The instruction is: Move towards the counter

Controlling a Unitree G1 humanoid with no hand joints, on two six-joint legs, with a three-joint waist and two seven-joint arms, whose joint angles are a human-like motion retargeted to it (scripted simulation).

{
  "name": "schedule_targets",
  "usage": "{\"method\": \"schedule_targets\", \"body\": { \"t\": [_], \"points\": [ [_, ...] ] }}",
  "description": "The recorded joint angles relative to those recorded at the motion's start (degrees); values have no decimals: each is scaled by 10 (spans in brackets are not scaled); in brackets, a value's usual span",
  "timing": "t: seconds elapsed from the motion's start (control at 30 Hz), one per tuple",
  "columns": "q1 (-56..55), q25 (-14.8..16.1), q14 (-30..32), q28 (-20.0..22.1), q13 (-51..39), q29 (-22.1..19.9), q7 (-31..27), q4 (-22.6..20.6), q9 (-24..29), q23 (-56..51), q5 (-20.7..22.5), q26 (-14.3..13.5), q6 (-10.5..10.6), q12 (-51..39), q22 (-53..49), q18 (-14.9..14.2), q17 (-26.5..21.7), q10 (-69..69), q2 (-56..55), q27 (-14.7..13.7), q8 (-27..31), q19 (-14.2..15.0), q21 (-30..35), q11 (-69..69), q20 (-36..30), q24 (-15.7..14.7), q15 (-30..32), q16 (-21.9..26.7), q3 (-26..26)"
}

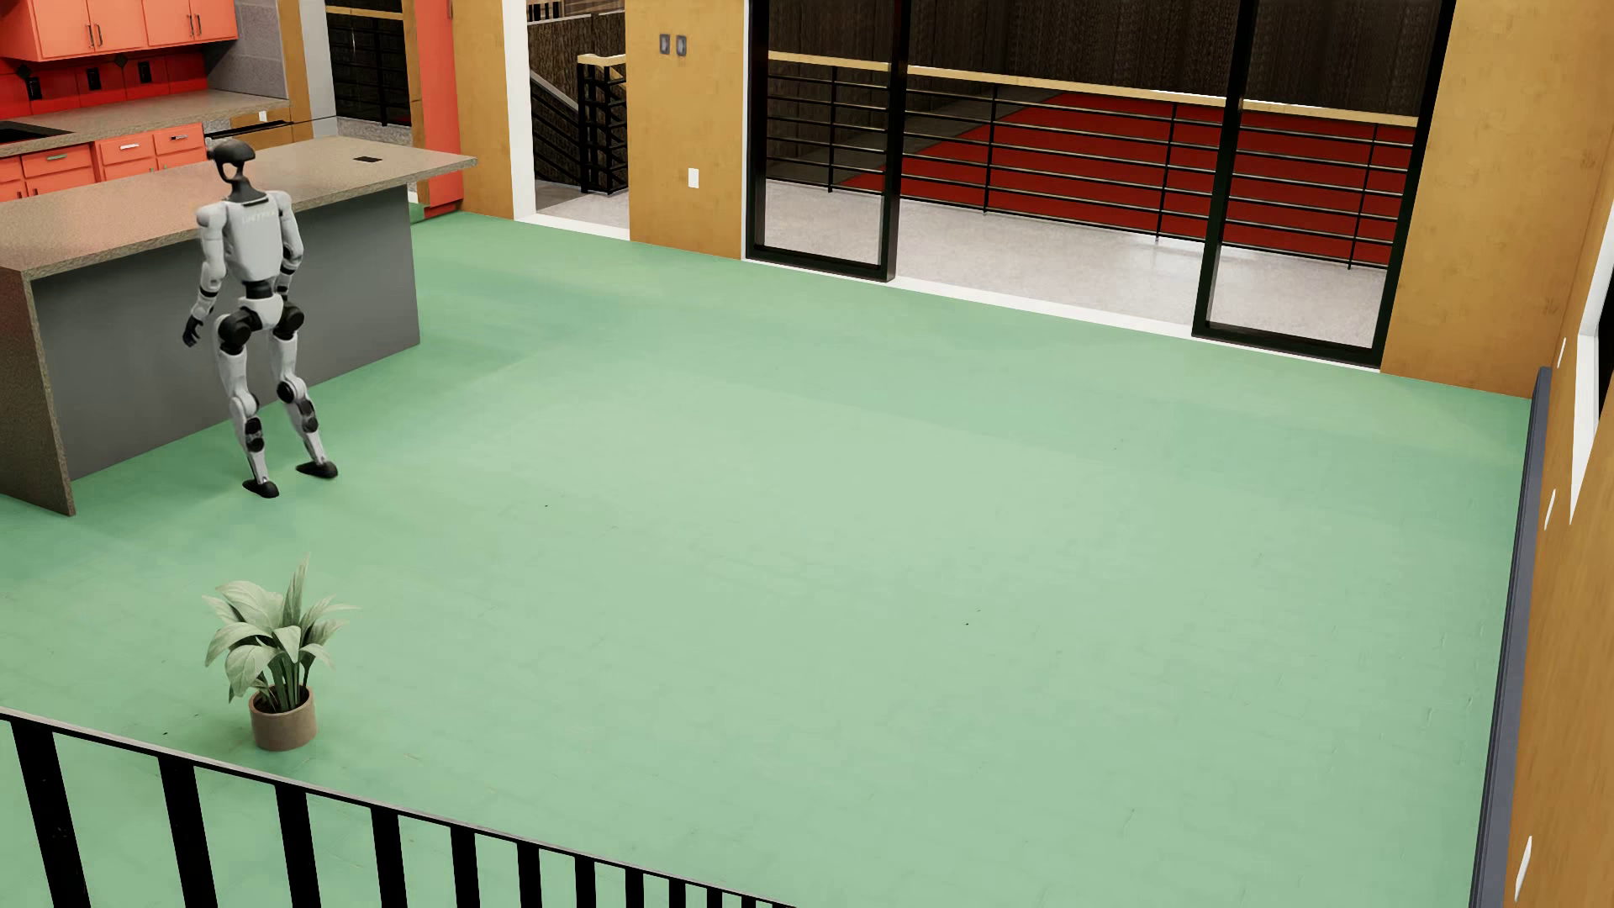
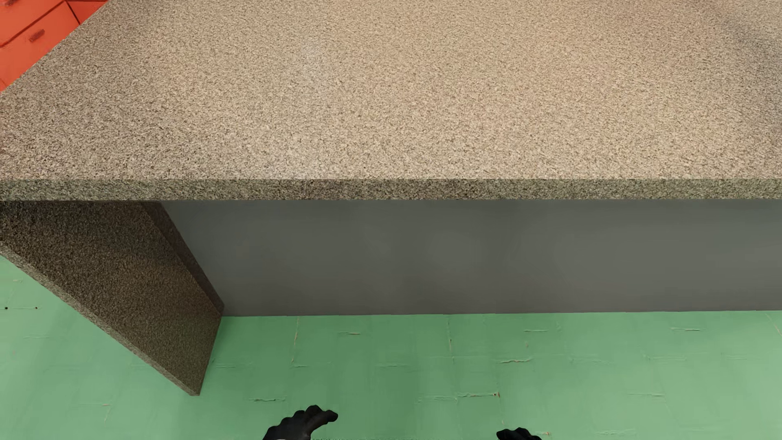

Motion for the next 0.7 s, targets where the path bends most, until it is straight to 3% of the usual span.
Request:
{"method": "schedule_targets", "body": {
  "t": [0.1, 0.17, 0.27, 0.33, 0.7],
  "points": [
    [7, -2, 5, 6, -2, 2, -10, 12, -2, 10, 7, 6, 4, 11, 4, -9, 5, -9, 38, 1, -29, -38, 3, -68, 5, -6, 13, 1, 1],
    [11, -8, 5, 24, -12, 8, -7, 26, -3, 23, 21, 14, 10, 29, 5, -16, 9, -11, 53, 4, -26, -45, 11, -99, 14, -11, 24, 1, 2],
    [11, -9, 4, 83, -23, 0, -3, 47, -4, 30, 42, 63, 19, 49, 7, -28, 12, -10, 65, -5, -19, -54, 6, -124, 8, 3, 33, -9, -1],
    [7, -3, 5, 94, -22, -10, -6, 56, -6, 27, 51, 80, 24, 48, 22, -35, 16, -7, 66, -10, -22, -60, -5, -130, -5, 7, 37, -13, -4],
    [-59, -11, 24, 85, -27, -2, -21, 62, -7, 63, 59, 29, 53, 10, -65, -53, 8, 65, 36, 9, -69, -80, -3, -109, -38, -36, 36, -5, -9]
  ]
}}
